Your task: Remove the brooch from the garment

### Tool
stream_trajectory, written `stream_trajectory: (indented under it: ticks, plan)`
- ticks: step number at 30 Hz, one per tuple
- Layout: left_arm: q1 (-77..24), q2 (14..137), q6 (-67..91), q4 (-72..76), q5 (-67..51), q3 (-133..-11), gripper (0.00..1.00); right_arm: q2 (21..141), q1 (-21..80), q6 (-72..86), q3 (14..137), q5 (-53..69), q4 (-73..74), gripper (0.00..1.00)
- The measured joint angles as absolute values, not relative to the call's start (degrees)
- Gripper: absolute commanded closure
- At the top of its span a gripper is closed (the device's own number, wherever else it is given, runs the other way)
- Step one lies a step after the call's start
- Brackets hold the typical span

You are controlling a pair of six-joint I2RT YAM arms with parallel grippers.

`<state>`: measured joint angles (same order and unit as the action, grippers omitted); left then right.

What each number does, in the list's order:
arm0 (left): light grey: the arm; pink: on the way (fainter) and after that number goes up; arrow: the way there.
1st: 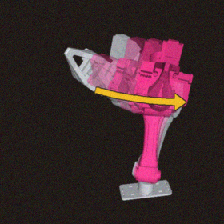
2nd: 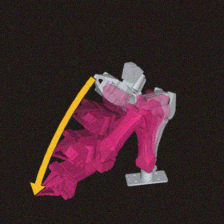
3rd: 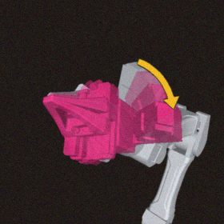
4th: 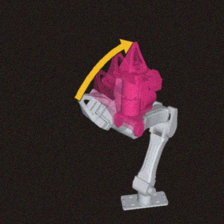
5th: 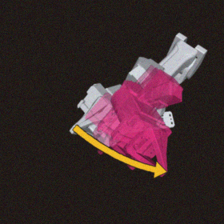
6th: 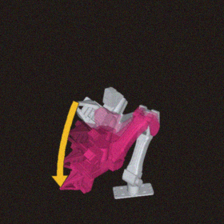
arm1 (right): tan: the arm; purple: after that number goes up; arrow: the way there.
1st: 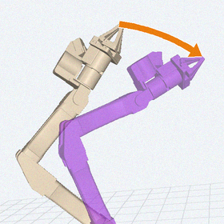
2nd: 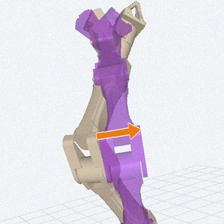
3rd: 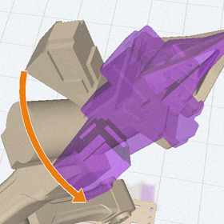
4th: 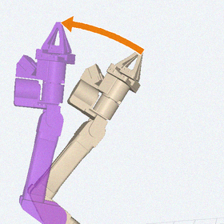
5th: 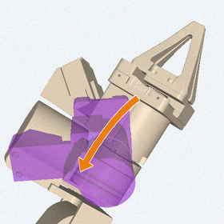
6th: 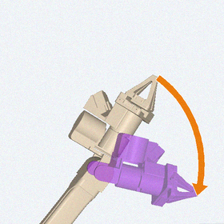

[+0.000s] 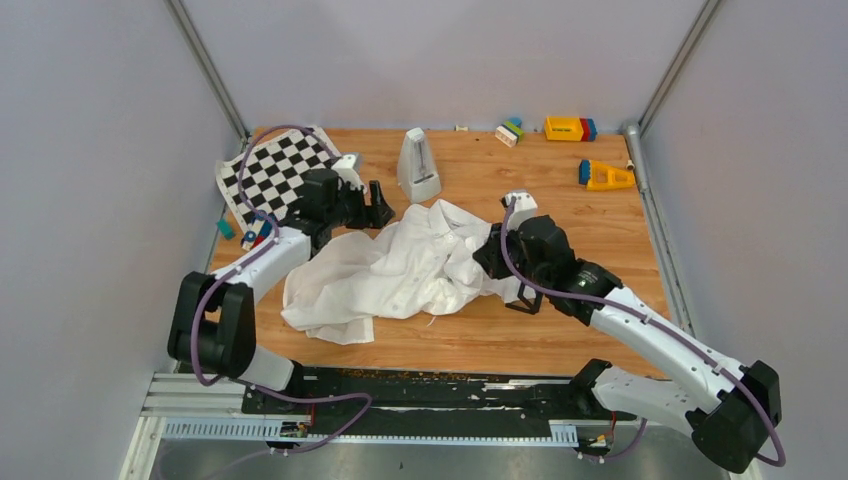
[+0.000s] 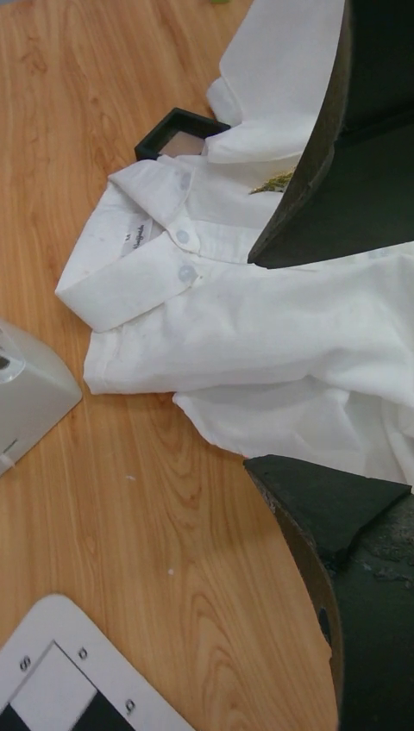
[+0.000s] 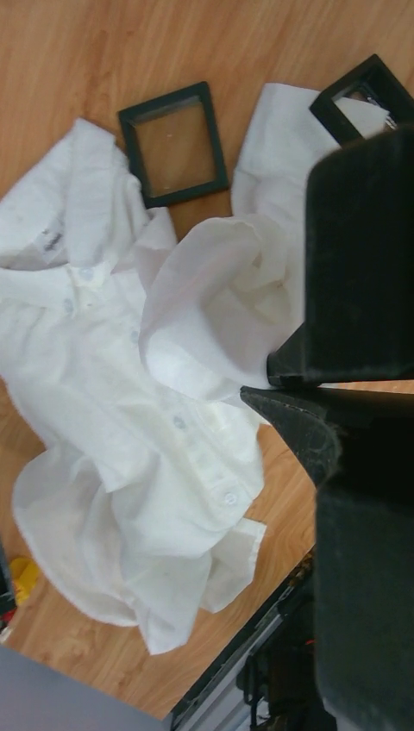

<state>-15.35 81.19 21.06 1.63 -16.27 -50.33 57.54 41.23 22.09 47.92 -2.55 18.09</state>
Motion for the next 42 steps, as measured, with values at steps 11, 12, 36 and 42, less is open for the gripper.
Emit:
stream_trajectory:
  ticks: [11, 12, 36, 42]
  plan:
    - [-27.62, 97.78, 10.7, -1.21, -16.88, -63.42, 0.14, 54.46, 41.23, 32.16, 34.46, -1.21, 24.08, 1.0]
    - [-28.45, 99.39, 9.82, -1.52, -16.47, -64.73, 0.14, 54.06, 41.23, 32.97, 33.43, -1.43, 24.27, 1.0]
    - [-33.39, 127.81, 18.04, -19.22, 3.16, -98.13, 0.86, 46.59, 41.23, 37.54, 27.31, -6.83, 25.19, 1.0]
    - [-32.64, 127.52, 19.16, -22.37, 3.36, -98.13, 1.0, 47.79, 41.23, 37.82, 29.52, -9.58, 26.44, 1.0]
